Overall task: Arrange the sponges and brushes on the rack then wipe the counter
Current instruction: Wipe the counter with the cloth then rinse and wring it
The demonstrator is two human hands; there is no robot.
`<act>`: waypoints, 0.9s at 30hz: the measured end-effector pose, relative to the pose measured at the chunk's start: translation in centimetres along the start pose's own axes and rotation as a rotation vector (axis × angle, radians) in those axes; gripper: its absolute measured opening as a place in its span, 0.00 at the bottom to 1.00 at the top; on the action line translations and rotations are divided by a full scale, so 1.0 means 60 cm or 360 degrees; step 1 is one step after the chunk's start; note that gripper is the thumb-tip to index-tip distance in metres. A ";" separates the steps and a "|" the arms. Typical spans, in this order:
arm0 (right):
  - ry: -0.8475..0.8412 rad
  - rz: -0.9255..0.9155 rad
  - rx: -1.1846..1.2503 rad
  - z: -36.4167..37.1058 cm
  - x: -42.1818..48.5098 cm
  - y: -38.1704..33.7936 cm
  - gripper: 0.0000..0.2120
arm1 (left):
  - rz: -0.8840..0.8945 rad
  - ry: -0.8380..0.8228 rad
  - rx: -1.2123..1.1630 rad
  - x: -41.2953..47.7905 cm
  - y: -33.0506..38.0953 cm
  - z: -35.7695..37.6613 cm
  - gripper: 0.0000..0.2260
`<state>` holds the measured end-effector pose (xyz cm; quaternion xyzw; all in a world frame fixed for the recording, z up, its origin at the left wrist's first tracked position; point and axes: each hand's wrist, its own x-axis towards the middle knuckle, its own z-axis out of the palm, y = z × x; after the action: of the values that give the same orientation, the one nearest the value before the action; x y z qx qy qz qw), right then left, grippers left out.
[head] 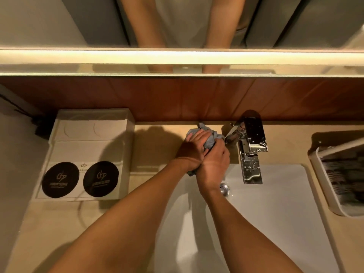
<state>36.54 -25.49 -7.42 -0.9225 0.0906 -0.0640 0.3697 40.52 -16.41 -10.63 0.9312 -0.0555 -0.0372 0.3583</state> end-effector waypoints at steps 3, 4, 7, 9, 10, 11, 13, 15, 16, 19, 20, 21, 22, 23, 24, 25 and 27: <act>-0.0007 0.0072 0.0114 -0.029 -0.005 0.010 0.09 | -0.0030 0.0036 -0.0218 -0.019 0.027 0.009 0.26; -0.0054 0.0103 0.0259 -0.041 -0.006 0.011 0.10 | -0.0072 0.0057 -0.0338 -0.026 0.037 0.014 0.25; -0.0069 0.0144 0.0301 -0.051 -0.009 0.070 0.14 | -0.0224 0.0134 -0.0671 -0.042 0.063 0.034 0.25; -0.0154 0.0130 0.0188 -0.065 -0.015 0.115 0.20 | -0.0281 0.0095 -0.0785 -0.056 0.084 0.047 0.25; -0.0171 0.0045 0.0102 -0.072 -0.012 0.139 0.22 | -0.0291 0.0078 -0.0792 -0.063 0.094 0.056 0.25; -0.0178 -0.0008 0.0111 -0.081 -0.013 0.157 0.21 | -0.0278 0.0071 -0.0772 -0.070 0.102 0.063 0.25; -0.0168 -0.0064 0.0158 -0.105 -0.002 0.165 0.14 | -0.0294 0.0062 -0.0712 -0.078 0.110 0.081 0.27; -0.0262 -0.0163 0.0169 -0.140 0.026 0.169 0.14 | -0.0384 0.0088 -0.0696 -0.078 0.137 0.104 0.28; -0.0305 -0.0263 0.0066 -0.146 0.034 0.167 0.16 | -0.0472 0.0105 -0.0761 -0.084 0.144 0.105 0.28; -0.0361 -0.0560 -0.0323 -0.170 0.088 0.185 0.22 | -0.0762 0.0189 -0.1108 -0.090 0.203 0.133 0.28; -0.0371 -0.0591 -0.0347 -0.174 0.104 0.194 0.23 | -0.0755 0.0214 -0.1036 -0.095 0.217 0.148 0.30; -0.0383 -0.0612 -0.0329 -0.180 0.120 0.205 0.23 | -0.0781 0.0174 -0.1019 -0.095 0.230 0.165 0.33; -0.0385 -0.0639 -0.0305 -0.185 0.137 0.216 0.23 | -0.0787 0.0125 -0.0985 -0.086 0.240 0.181 0.39; -0.0392 -0.0672 -0.0281 -0.188 0.152 0.224 0.23 | -0.0847 0.0083 -0.0967 -0.076 0.251 0.187 0.44; -0.0405 -0.0702 -0.0269 -0.195 0.168 0.230 0.23 | -0.0918 0.0118 -0.0957 -0.055 0.269 0.192 0.41; -0.0422 -0.0725 -0.0255 -0.200 0.181 0.233 0.22 | -0.0929 0.0241 -0.1033 -0.038 0.288 0.191 0.31; -0.0479 -0.0740 -0.0138 -0.210 0.195 0.232 0.19 | -0.0839 0.0505 -0.1047 -0.012 0.316 0.193 0.20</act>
<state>43.94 -46.37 -7.43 -0.9326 -0.1769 -0.0055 0.3145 37.11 -37.98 -6.43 0.7442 0.2542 0.0004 0.6177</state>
